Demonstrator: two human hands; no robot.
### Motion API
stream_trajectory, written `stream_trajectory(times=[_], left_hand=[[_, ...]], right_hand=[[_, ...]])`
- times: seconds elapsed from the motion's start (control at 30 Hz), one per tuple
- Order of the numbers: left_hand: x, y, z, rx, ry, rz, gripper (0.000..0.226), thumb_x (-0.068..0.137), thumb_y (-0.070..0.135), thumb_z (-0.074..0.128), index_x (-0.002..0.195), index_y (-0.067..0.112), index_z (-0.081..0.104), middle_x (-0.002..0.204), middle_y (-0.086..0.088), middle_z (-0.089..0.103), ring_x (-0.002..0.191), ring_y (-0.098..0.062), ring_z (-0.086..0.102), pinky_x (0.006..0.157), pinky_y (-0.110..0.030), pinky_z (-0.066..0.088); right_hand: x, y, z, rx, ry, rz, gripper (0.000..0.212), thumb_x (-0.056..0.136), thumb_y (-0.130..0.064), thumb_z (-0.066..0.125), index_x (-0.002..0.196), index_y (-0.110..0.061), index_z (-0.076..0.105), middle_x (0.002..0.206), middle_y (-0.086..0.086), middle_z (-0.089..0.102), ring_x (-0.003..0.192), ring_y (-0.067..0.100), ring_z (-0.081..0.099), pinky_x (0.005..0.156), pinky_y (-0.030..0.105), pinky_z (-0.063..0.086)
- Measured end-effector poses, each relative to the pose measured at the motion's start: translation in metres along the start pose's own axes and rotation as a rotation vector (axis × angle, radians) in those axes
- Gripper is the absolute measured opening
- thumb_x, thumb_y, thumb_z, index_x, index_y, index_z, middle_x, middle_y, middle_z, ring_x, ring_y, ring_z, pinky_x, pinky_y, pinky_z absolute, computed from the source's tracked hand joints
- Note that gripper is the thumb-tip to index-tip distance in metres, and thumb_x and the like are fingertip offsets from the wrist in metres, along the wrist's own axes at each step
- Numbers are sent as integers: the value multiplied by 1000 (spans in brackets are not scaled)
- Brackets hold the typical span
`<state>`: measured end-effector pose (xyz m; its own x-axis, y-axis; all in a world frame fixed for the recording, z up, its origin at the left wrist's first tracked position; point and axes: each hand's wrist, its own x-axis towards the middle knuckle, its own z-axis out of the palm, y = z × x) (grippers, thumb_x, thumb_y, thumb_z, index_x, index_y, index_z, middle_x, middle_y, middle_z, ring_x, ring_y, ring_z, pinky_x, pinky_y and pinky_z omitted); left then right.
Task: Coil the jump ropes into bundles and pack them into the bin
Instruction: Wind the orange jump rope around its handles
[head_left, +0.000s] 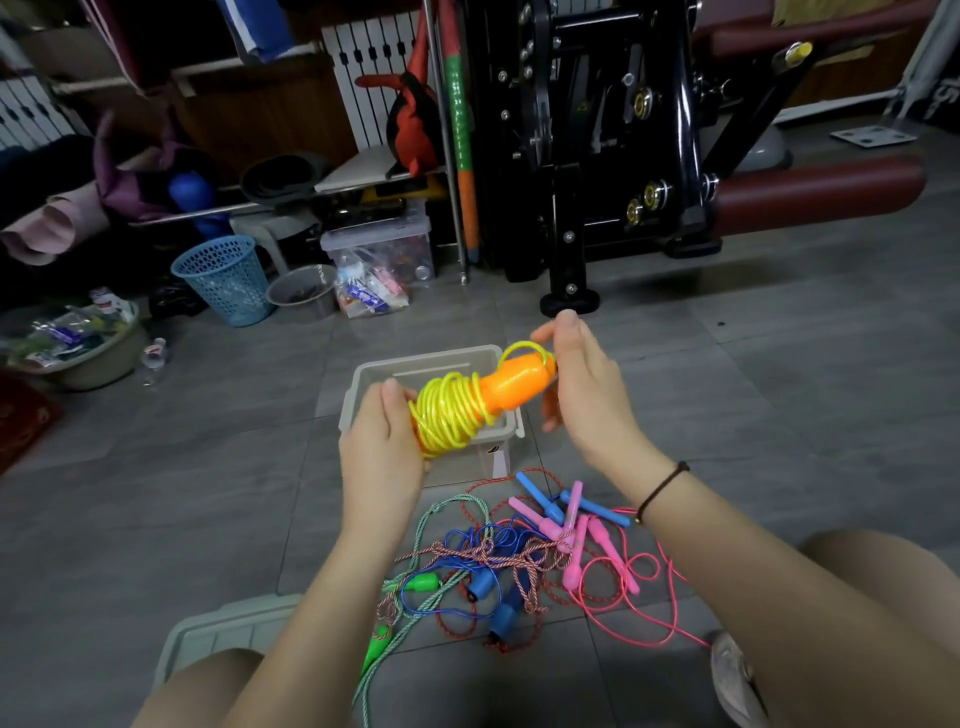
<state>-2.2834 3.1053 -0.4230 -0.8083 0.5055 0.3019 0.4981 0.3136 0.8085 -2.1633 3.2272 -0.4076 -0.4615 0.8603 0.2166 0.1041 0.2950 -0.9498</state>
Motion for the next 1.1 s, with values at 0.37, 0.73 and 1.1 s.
stream_trajectory(times=[0.37, 0.73, 1.1], left_hand=[[-17, 4, 3, 207, 46, 613, 31, 100, 45, 23, 103, 24, 45, 72, -4, 61, 64, -19, 51, 56, -30, 32], [-24, 13, 25, -539, -456, -507, 33, 101, 19, 22, 92, 7, 52, 36, -5, 41, 27, -8, 25, 33, -10, 19], [-21, 9, 13, -343, -756, -269, 45, 96, 47, 36, 108, 11, 61, 91, -22, 68, 77, -35, 66, 70, -43, 56]], right_hand=[[8, 1, -1, 219, -59, 513, 85, 79, -79, 32, 131, -13, 49, 130, 5, 51, 121, 26, 49, 101, 40, 38], [7, -6, -13, -154, 240, -407, 45, 93, -44, 31, 56, -18, 31, 46, -7, 26, 46, 14, 33, 48, 31, 23], [27, -4, -30, -389, 37, -215, 49, 98, -26, 42, 52, -18, 29, 45, -1, 31, 46, 13, 34, 49, 28, 23]])
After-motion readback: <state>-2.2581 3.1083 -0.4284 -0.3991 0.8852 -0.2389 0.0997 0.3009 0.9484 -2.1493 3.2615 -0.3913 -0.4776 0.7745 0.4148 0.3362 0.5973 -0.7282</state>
